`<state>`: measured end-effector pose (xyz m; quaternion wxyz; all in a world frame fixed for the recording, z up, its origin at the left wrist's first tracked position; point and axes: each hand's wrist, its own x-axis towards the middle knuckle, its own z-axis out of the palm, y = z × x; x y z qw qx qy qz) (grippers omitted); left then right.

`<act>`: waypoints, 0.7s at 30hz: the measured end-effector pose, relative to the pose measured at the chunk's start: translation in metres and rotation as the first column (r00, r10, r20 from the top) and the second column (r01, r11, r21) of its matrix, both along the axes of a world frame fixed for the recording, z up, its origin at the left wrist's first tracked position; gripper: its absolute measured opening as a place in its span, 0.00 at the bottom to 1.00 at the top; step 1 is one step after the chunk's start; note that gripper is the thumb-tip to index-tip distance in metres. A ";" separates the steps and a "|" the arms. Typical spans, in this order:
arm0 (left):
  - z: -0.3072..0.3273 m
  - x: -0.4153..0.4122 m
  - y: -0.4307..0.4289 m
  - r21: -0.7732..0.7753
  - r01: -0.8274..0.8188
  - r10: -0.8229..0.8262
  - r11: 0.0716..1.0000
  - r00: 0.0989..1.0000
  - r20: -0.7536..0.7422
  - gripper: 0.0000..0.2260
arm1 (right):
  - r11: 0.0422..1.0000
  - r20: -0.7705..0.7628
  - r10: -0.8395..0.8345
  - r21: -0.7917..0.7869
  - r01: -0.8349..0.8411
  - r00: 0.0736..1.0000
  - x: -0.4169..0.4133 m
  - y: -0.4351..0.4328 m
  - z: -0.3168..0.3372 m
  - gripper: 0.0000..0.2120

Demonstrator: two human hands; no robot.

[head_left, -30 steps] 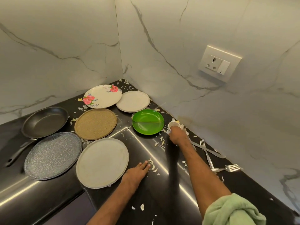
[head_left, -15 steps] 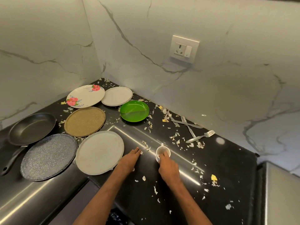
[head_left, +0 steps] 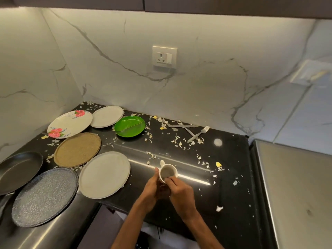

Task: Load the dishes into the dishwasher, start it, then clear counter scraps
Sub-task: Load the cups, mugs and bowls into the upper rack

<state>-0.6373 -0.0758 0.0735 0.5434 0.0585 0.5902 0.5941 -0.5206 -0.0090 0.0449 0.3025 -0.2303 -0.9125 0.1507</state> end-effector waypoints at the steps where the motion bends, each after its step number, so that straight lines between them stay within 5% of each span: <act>1: -0.002 0.004 -0.007 0.040 0.002 -0.005 0.999 0.998 0.068 0.24 | 1.000 -0.024 -0.017 -0.011 0.017 1.000 0.006 -0.010 -0.002 0.18; 5: -0.011 0.017 -0.041 0.184 0.027 -0.071 0.983 0.968 0.241 0.27 | 0.991 -0.089 -0.124 -0.057 0.119 0.988 0.025 -0.052 -0.002 0.13; 10: -0.017 0.037 -0.079 0.256 0.043 -0.100 0.966 0.971 0.216 0.29 | 0.963 -0.132 -0.246 -0.146 0.227 0.960 0.055 -0.119 -0.005 0.14; 21: -0.018 0.157 -0.156 0.147 0.214 -0.251 0.966 0.915 0.317 0.27 | 0.715 -0.198 -0.620 -0.540 0.443 0.759 0.172 -0.242 0.005 0.14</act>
